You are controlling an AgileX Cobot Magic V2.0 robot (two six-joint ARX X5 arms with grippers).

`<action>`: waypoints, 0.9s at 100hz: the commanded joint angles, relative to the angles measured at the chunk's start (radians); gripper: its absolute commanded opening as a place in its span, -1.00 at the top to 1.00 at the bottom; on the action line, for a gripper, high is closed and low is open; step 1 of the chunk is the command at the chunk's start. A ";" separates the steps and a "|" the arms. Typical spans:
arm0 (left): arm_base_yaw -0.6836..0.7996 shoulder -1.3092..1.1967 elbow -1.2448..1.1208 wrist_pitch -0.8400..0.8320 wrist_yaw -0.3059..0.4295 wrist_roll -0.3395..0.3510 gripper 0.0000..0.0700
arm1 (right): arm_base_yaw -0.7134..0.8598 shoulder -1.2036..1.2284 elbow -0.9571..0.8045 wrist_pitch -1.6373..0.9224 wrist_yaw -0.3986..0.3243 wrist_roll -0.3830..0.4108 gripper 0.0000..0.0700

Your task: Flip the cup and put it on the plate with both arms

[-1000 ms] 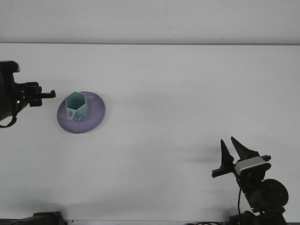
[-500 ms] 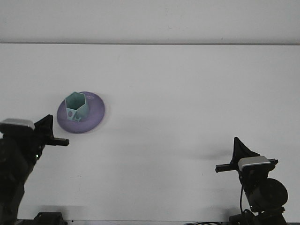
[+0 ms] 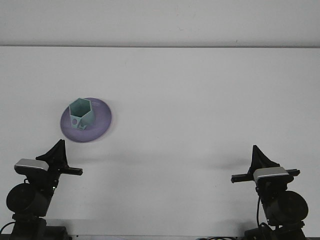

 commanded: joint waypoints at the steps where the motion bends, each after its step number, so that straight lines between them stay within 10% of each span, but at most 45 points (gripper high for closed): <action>1: 0.000 0.002 0.013 0.029 0.000 -0.012 0.96 | 0.000 0.004 0.011 0.016 0.004 -0.008 1.00; 90: -0.003 -0.209 -0.182 0.037 -0.033 0.003 0.97 | 0.000 0.004 0.011 0.018 0.003 -0.008 1.00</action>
